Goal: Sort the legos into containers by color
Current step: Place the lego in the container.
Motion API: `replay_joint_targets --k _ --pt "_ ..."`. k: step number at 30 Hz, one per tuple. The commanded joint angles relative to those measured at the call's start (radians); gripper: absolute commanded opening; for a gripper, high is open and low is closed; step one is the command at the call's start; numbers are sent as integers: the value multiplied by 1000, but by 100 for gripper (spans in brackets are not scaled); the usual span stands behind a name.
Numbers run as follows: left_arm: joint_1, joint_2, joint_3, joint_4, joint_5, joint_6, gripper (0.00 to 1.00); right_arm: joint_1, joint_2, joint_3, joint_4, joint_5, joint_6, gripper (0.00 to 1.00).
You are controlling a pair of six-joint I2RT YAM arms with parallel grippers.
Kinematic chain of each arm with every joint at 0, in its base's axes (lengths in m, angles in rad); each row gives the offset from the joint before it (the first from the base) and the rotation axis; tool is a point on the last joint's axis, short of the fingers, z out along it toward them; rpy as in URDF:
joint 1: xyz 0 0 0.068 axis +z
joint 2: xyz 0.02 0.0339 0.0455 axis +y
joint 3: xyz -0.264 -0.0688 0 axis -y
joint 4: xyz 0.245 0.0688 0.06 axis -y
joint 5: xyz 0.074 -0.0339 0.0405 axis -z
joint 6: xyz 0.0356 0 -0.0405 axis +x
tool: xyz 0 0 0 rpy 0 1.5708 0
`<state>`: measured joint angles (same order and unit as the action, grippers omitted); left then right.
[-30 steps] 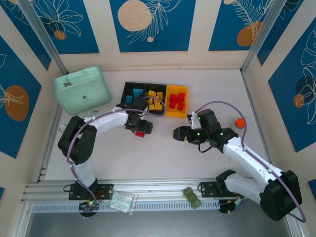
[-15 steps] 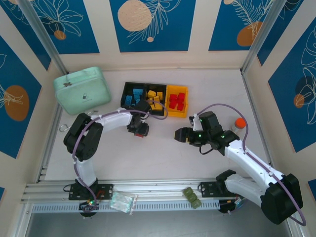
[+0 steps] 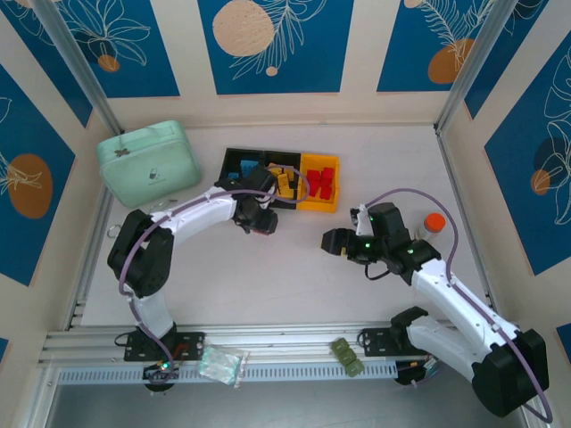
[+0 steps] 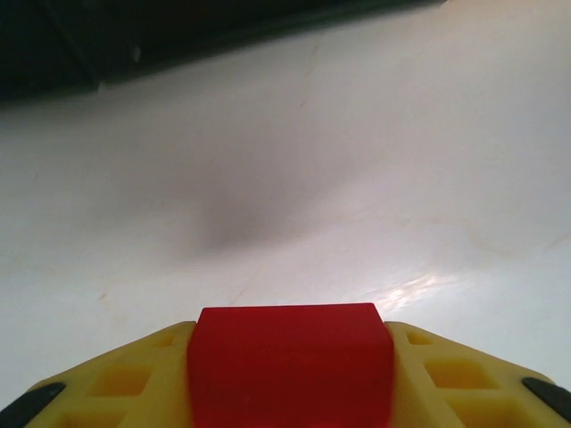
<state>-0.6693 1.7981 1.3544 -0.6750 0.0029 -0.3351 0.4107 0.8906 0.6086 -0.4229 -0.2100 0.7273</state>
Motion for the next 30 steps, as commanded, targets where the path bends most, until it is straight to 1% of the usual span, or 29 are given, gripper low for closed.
replay_joint_targets --k 1,8,11,14,20,30 --pt "-24 7 87 -42 42 -11 45 -46 -46 -30 -56 -4 17 70" --pt "-42 116 282 -78 61 -15 45 -127 -119 -42 -78 -14 23 70" --pt "-48 169 357 -81 70 -24 45 -154 -122 -48 -60 5 35 70" --pt "-55 229 443 -90 81 -34 45 -184 -116 -52 -25 -3 55 70" --pt "-73 374 646 -132 102 -46 45 -217 -101 -49 -19 -14 54 70" --pt "-80 553 865 -135 123 -81 45 -244 -148 -79 -46 -12 68 69"
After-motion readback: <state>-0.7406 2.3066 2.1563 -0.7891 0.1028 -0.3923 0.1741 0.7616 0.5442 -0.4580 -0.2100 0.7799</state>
